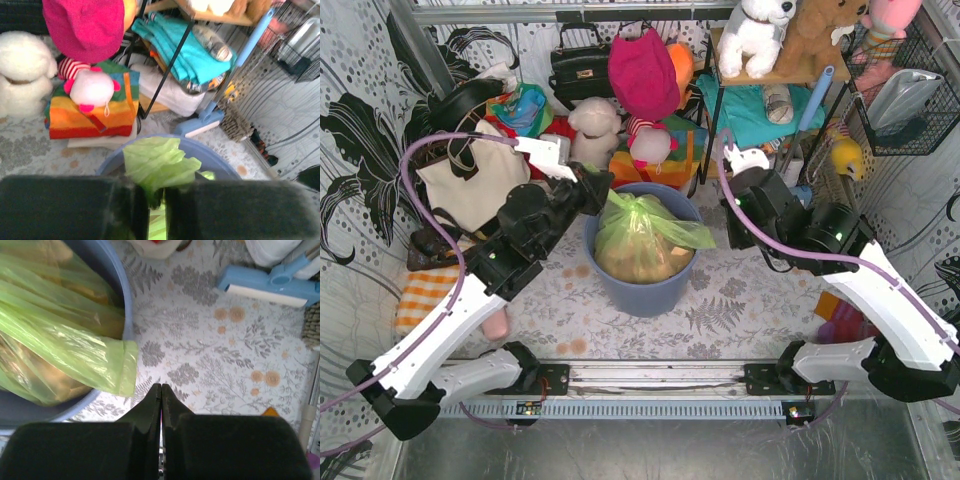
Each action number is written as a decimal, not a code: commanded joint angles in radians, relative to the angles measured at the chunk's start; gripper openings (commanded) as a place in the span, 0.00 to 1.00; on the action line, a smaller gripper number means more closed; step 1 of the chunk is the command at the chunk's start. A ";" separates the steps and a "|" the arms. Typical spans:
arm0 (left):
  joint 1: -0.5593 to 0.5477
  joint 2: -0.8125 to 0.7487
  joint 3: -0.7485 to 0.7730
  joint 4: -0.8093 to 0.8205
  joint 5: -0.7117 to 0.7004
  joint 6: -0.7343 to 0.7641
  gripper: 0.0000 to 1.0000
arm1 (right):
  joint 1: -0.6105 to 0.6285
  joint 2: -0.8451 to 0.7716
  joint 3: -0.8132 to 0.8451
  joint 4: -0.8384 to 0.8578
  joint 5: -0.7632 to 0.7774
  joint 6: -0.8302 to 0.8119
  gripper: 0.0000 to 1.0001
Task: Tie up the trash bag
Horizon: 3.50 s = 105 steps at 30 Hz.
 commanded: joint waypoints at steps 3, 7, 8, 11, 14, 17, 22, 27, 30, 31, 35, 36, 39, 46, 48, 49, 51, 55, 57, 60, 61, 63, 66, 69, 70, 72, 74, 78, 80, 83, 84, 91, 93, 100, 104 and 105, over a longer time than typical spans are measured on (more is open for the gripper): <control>0.005 -0.007 -0.088 -0.015 -0.022 -0.040 0.55 | -0.004 -0.097 -0.164 0.077 -0.021 0.026 0.07; 0.005 -0.039 -0.114 -0.047 -0.091 -0.044 0.73 | -0.003 -0.118 -0.212 0.110 0.026 0.036 0.46; 0.005 -0.051 -0.116 -0.050 -0.110 -0.041 0.74 | -0.003 -0.121 -0.218 0.118 0.044 0.037 0.51; 0.005 -0.093 -0.116 -0.053 -0.187 -0.028 0.80 | -0.008 -0.122 -0.244 0.151 0.119 0.028 0.63; 0.005 -0.119 -0.102 -0.059 -0.304 -0.006 0.95 | -0.059 -0.123 -0.286 0.218 0.162 -0.016 0.76; 0.005 -0.128 -0.083 -0.072 -0.420 0.020 0.98 | -0.148 -0.131 -0.338 0.318 0.144 -0.064 0.89; 0.013 -0.139 -0.108 -0.064 -0.625 0.042 0.98 | -0.352 -0.157 -0.485 0.516 0.089 -0.139 0.97; 0.082 -0.153 -0.217 -0.063 -0.721 -0.059 0.98 | -0.517 -0.210 -0.752 0.846 0.098 -0.217 0.97; 0.161 -0.171 -0.300 -0.073 -0.738 -0.163 0.98 | -0.637 -0.213 -0.905 0.996 0.064 -0.208 0.97; 0.194 -0.175 -0.329 -0.070 -0.723 -0.187 0.97 | -0.671 -0.207 -0.950 1.041 0.054 -0.202 0.97; 0.297 -0.163 -0.449 -0.022 -0.676 -0.255 0.98 | -0.781 -0.169 -1.137 1.227 0.038 -0.200 0.97; 0.311 -0.155 -0.485 0.017 -0.667 -0.246 0.98 | -0.799 -0.159 -1.178 1.279 0.034 -0.201 0.97; 0.322 -0.118 -0.608 0.191 -0.679 -0.184 0.98 | -0.820 -0.123 -1.297 1.448 0.055 -0.223 0.97; 0.323 0.146 -0.802 0.638 -0.773 0.024 0.98 | -0.824 0.057 -1.427 1.807 0.065 -0.355 0.97; 0.323 0.231 -0.845 0.803 -0.772 0.092 0.98 | -0.824 0.074 -1.460 1.945 0.040 -0.361 0.97; 0.323 0.272 -0.875 0.907 -0.759 0.129 0.98 | -0.824 0.081 -1.481 2.027 0.020 -0.363 0.97; 0.322 0.331 -0.900 1.072 -0.713 0.223 0.98 | -0.824 0.103 -1.501 2.128 -0.036 -0.377 0.97; 0.345 0.352 -0.958 1.262 -0.487 0.300 0.98 | -0.824 0.171 -1.554 2.339 -0.109 -0.407 0.97; 0.380 0.373 -0.983 1.336 -0.366 0.315 0.98 | -0.824 0.237 -1.590 2.482 -0.167 -0.440 0.97; 0.428 0.402 -1.024 1.436 -0.284 0.293 0.98 | -0.827 0.234 -1.599 2.482 -0.186 -0.435 0.97; 0.452 0.391 -1.031 1.431 -0.235 0.277 0.98 | -0.827 0.239 -1.605 2.500 -0.201 -0.436 0.97; 0.486 0.414 -1.054 1.492 -0.148 0.270 0.98 | -0.828 0.268 -1.619 2.535 -0.238 -0.445 0.97; 0.515 0.487 -1.063 1.574 -0.077 0.286 0.98 | -0.828 0.287 -1.629 2.576 -0.288 -0.465 0.97; 0.535 0.471 -1.012 1.445 -0.062 0.254 0.98 | -0.827 0.298 -1.613 2.556 -0.270 -0.462 0.97; 0.538 0.471 -1.008 1.448 -0.072 0.251 0.98 | -0.829 0.293 -1.599 2.528 -0.255 -0.452 0.97; 0.539 0.465 -1.007 1.423 -0.079 0.240 0.98 | -0.833 0.298 -1.598 2.535 -0.227 -0.442 0.97; 0.539 0.466 -1.009 1.438 -0.078 0.244 0.98 | -0.833 0.299 -1.596 2.534 -0.222 -0.444 0.97; 0.545 0.464 -1.004 1.418 -0.071 0.236 0.98 | -0.833 0.299 -1.599 2.542 -0.220 -0.445 0.97; 0.545 0.465 -1.004 1.424 -0.071 0.239 0.98 | -0.833 0.299 -1.599 2.543 -0.220 -0.447 0.97; 0.545 0.464 -1.003 1.416 -0.072 0.236 0.98 | -0.833 0.299 -1.598 2.541 -0.220 -0.447 0.97; 0.545 0.464 -1.004 1.420 -0.071 0.236 0.98 | -0.833 0.299 -1.598 2.541 -0.220 -0.445 0.97; 0.545 0.465 -1.002 1.416 -0.071 0.238 0.98 | -0.833 0.299 -1.598 2.541 -0.221 -0.448 0.97; 0.545 0.465 -1.001 1.417 -0.070 0.237 0.98 | -0.833 0.299 -1.598 2.540 -0.220 -0.447 0.97; 0.546 0.465 -1.001 1.416 -0.070 0.237 0.98 | -0.832 0.299 -1.598 2.541 -0.220 -0.447 0.97; 0.546 0.465 -1.002 1.417 -0.069 0.238 0.98 | -0.833 0.299 -1.598 2.541 -0.221 -0.447 0.97; 0.546 0.465 -1.002 1.419 -0.069 0.237 0.98 | -0.833 0.299 -1.598 2.540 -0.220 -0.447 0.97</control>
